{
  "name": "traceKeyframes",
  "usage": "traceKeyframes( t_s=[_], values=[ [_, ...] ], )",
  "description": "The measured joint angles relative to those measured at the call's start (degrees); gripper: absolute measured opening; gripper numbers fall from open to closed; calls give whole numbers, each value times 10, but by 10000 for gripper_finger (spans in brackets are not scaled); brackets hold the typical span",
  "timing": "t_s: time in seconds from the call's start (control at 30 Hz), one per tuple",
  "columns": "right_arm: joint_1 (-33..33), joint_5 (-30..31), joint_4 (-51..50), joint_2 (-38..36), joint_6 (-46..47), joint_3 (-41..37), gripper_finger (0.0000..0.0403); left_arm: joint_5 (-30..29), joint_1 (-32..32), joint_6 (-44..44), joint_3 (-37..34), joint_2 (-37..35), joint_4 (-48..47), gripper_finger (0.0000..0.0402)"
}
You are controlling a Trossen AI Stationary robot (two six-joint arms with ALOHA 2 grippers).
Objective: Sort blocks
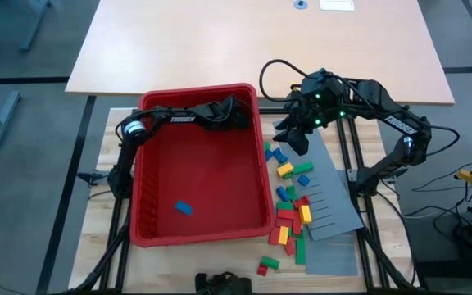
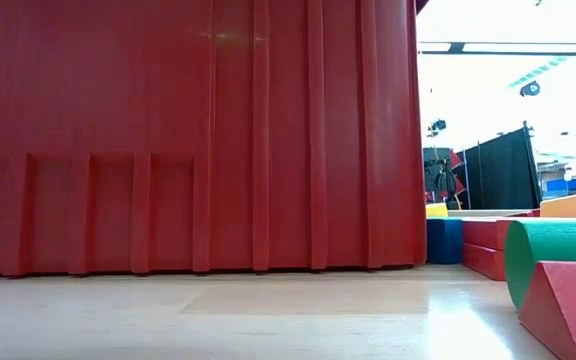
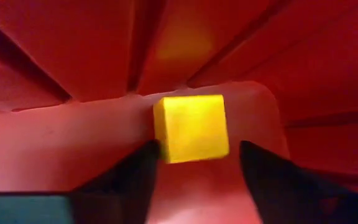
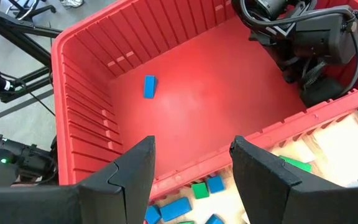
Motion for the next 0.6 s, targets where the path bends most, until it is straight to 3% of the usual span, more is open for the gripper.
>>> traceKeyframes(
  t_s=[0.27, 0.6],
  values=[
    [0, 0, 0, 0, 0, 0, 185, 15, 1, 21, 0, 0, 17, 24],
    [0, 0, 0, 0, -2, 0, 185, 40, -4, 59, 0, -8, 23, 10]
  ],
)
